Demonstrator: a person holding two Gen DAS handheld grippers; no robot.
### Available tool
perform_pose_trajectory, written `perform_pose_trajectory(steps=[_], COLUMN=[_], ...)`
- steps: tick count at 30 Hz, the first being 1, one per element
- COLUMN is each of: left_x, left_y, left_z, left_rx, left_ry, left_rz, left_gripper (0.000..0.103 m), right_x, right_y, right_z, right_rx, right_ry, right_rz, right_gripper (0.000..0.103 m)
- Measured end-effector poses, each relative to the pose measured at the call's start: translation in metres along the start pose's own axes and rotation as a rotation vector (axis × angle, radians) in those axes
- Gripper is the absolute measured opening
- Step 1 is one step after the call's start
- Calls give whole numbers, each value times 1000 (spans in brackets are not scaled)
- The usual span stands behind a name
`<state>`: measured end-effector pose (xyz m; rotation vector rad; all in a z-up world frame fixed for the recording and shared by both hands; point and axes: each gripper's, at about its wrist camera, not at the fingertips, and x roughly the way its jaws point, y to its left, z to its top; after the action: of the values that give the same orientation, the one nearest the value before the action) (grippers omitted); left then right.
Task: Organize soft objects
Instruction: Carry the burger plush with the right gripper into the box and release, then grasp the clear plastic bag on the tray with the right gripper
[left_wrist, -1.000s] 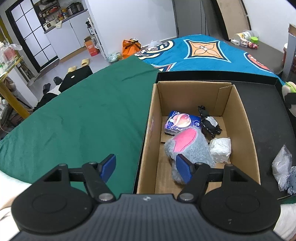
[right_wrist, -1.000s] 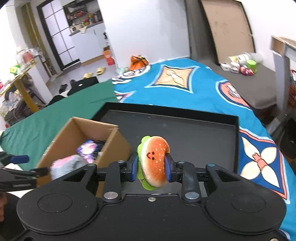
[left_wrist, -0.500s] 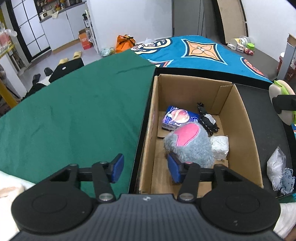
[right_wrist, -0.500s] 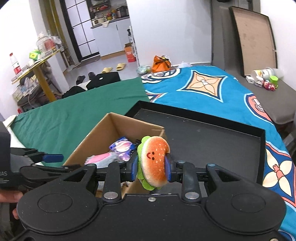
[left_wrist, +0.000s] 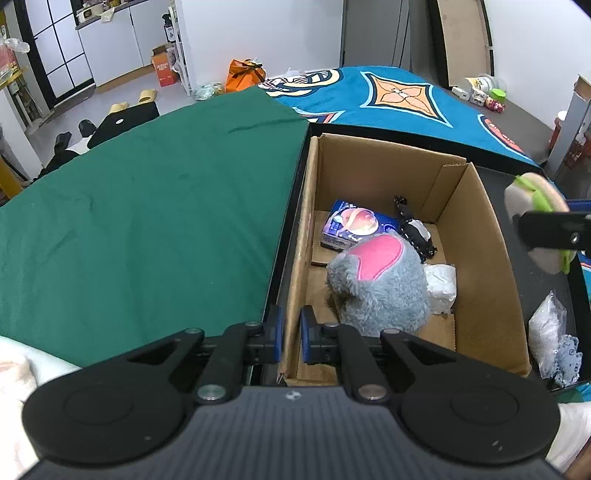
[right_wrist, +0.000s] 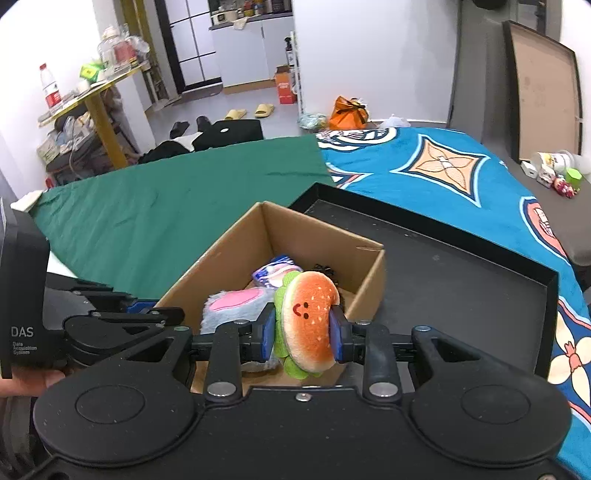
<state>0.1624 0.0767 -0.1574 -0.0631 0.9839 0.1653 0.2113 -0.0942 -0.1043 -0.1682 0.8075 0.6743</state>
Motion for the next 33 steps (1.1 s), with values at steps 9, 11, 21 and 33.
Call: perform_pose_trajectory(steps=[9, 11, 21, 33], left_x=[0, -1, -8, -23], left_y=[7, 8, 5, -12], left_z=[-1, -1, -1, -2], left_rx=[-23, -33, -29, 62], left_ry=[-13, -15, -16, -97], left_rz=[-15, -17, 35, 91], left_gripper=[9, 9, 25, 62], right_x=[2, -3, -20, 0], right_y=[7, 0, -53, -90], right_z=[1, 0, -18, -45], right_rx=[-16, 4, 129, 183], right_ry=[8, 0, 8, 128], right_rz=[22, 14, -75, -70], right_gripper=[44, 45, 62, 84])
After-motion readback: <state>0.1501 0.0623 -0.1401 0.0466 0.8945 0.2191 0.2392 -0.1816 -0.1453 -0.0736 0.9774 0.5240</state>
